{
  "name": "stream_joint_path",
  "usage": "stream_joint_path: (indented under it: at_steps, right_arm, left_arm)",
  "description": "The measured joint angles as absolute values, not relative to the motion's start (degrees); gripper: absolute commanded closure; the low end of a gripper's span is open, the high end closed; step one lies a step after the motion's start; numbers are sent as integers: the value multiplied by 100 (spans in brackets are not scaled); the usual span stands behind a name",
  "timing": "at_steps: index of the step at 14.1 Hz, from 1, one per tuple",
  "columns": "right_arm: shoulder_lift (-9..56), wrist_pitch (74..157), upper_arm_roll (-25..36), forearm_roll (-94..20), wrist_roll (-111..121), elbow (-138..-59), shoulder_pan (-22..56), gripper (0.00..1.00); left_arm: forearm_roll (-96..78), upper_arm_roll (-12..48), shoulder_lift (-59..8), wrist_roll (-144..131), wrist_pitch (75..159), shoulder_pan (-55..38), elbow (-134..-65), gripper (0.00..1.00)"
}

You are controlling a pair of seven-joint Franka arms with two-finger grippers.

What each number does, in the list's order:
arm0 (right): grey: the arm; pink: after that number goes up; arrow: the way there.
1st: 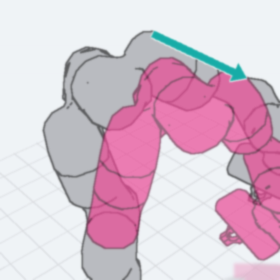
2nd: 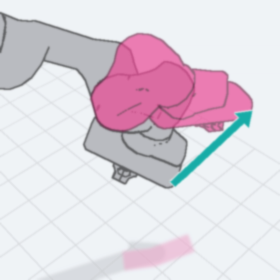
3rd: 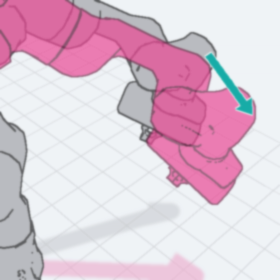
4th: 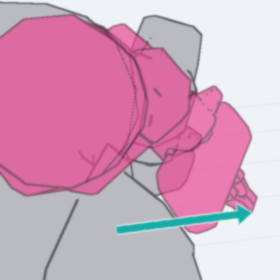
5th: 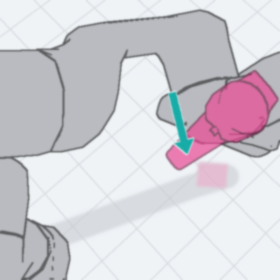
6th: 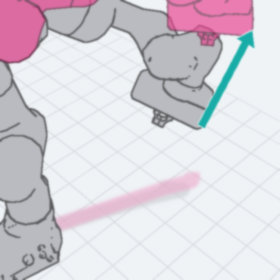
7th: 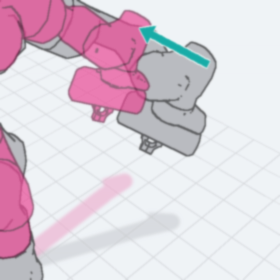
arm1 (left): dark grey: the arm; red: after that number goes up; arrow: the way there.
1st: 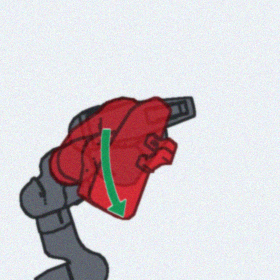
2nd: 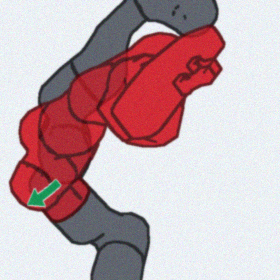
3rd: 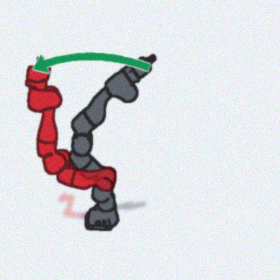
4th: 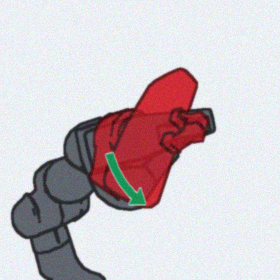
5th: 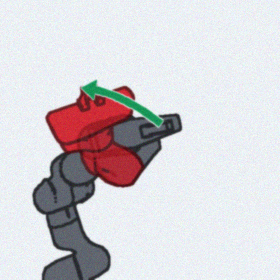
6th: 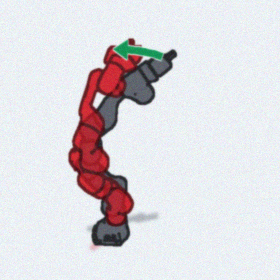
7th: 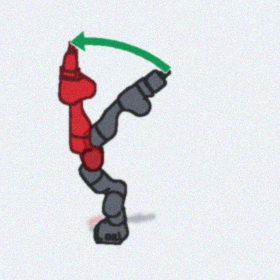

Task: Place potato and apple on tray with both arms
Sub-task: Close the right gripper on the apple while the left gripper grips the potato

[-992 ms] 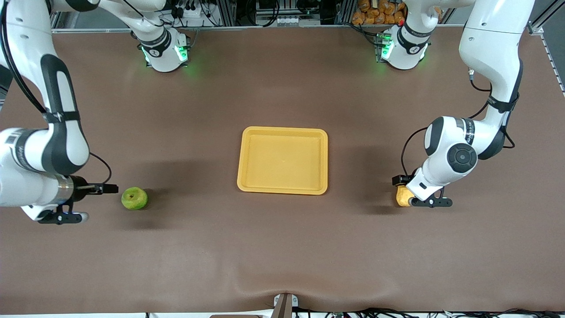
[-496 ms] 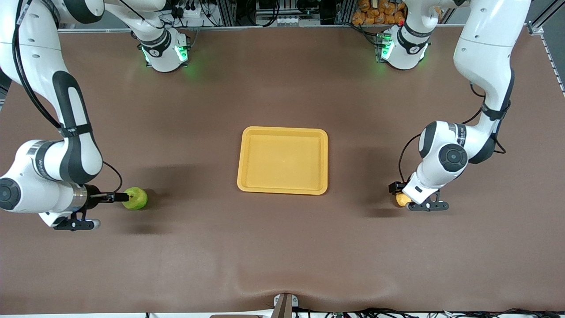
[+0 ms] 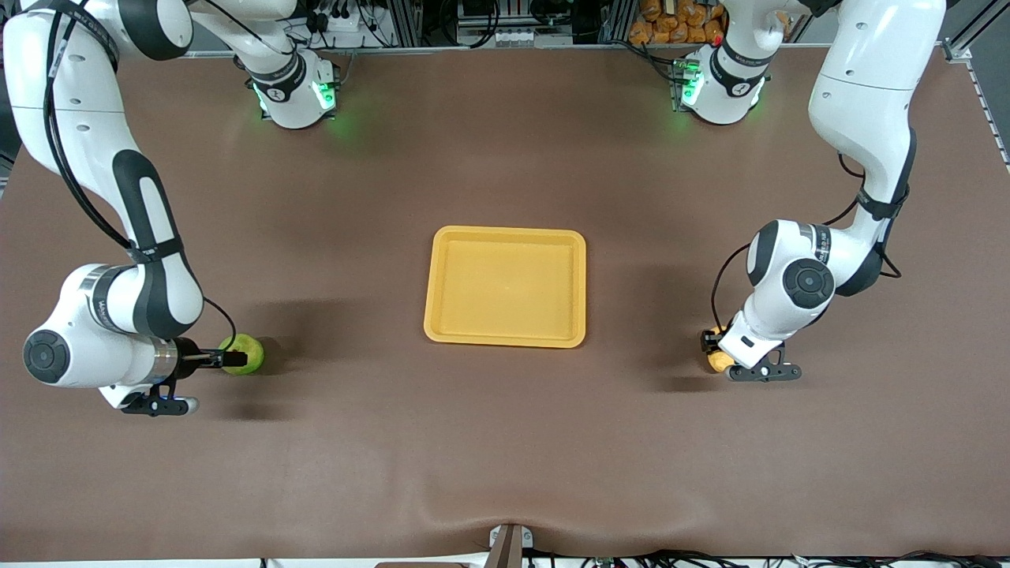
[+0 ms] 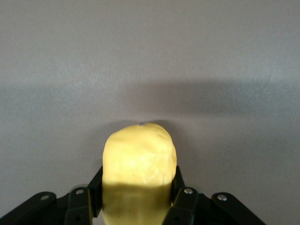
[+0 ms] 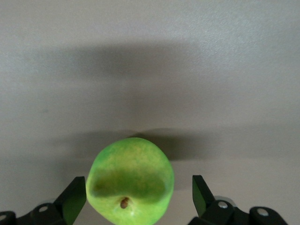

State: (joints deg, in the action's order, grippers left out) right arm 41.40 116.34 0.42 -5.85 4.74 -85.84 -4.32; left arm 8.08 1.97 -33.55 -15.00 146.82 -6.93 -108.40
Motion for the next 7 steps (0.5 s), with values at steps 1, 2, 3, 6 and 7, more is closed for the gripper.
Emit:
stream_joint_path:
  at_steps: [1,2,3,6,7]
  right_arm:
    - [4140,11636,36,-595,444,-8584,-405,0]
    - [4144,11649,34,-597,407,-8599,-378,0]
    - [4151,11716,34,-597,385,-8649,-365,0]
    - [4216,12015,42,-598,377,-8878,-366,0]
    - [4234,12057,40,-599,377,-8924,-364,22]
  left_arm:
    - [808,195,-3354,-1501,14682,-691,-10796,88]
    - [808,194,-3352,-1503,14683,-685,-10758,88]
    - [808,192,-3350,-1508,14682,-677,-10725,87]
    - [808,189,-3341,-1688,14682,-644,-10643,87]
    - [808,189,-3329,-1743,14682,-636,-10628,87]
